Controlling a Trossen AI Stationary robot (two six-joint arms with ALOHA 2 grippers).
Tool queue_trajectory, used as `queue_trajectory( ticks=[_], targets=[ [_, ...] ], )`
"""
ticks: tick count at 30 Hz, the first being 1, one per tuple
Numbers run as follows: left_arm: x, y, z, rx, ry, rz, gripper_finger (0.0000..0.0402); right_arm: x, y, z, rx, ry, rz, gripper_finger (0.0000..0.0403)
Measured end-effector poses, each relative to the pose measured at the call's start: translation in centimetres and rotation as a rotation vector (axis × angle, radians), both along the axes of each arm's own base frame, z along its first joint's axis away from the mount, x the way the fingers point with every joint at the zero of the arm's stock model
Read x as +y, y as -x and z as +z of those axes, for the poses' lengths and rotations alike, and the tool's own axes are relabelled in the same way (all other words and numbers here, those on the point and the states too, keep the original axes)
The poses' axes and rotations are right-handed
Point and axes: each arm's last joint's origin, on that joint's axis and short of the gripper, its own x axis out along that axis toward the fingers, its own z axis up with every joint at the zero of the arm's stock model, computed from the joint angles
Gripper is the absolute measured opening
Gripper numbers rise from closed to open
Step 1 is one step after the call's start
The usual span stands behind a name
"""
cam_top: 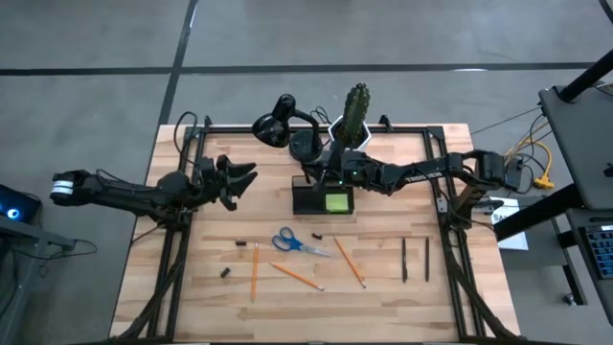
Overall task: Pick and place office supplies into organizer
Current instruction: Put the left black pen into the mesh desk organizer
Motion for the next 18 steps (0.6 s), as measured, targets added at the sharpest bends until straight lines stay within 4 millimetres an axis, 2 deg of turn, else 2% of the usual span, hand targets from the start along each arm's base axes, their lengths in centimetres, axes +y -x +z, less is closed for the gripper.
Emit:
queue_trajectory(
  ticks=[10,18],
  targets=[
    [0.0,-0.2,-0.2,0.009,0.0,0.001,0.0168,-1.1,0.5,-0.7,0.028,-0.03,-0.037,0.002],
    [0.0,-0.7,-0.7,0.047,0.001,0.003,0.0168,-1.0,1.1,-1.8,0.026,-0.089,-0.053,0.002]
  ],
)
